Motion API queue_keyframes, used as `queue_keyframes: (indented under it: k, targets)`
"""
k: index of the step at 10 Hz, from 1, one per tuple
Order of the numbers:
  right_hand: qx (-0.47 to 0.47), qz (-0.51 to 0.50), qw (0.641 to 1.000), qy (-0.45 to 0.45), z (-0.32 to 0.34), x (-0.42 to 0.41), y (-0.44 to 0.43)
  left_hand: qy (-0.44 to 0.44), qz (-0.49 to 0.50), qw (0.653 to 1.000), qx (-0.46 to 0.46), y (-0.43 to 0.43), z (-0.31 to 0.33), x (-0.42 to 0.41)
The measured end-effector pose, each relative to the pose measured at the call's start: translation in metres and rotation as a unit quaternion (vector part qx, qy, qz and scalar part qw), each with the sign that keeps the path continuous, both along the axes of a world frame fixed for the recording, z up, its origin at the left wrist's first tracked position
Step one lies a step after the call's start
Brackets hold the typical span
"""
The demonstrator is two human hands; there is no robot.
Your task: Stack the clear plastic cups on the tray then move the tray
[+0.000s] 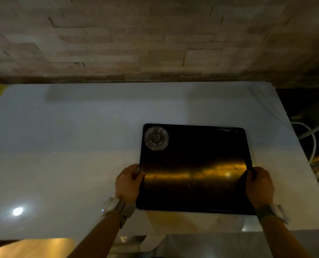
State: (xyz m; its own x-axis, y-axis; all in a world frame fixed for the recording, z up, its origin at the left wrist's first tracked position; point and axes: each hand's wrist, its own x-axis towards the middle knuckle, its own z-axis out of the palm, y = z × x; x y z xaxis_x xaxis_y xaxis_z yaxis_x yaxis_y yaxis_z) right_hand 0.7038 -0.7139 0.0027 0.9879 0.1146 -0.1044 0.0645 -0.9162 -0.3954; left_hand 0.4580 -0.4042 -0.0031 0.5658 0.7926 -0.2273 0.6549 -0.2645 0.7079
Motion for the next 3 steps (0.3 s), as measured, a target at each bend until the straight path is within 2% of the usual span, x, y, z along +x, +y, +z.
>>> queue_keyframes:
  k: [1, 2, 3]
  targets:
    - [0.009, -0.021, 1.0, 0.004, 0.014, -0.01, 0.009, -0.025, 0.035, 0.997, -0.059, 0.006, 0.005, -0.004]
    - [-0.003, -0.056, 0.997, -0.056, 0.021, -0.031, 0.019, -0.045, 0.047, 0.993, -0.097, 0.015, 0.008, -0.015]
    - [0.016, -0.07, 0.993, -0.096, 0.027, -0.057, 0.035, -0.06, 0.06, 0.992, -0.093, 0.028, 0.008, -0.036]
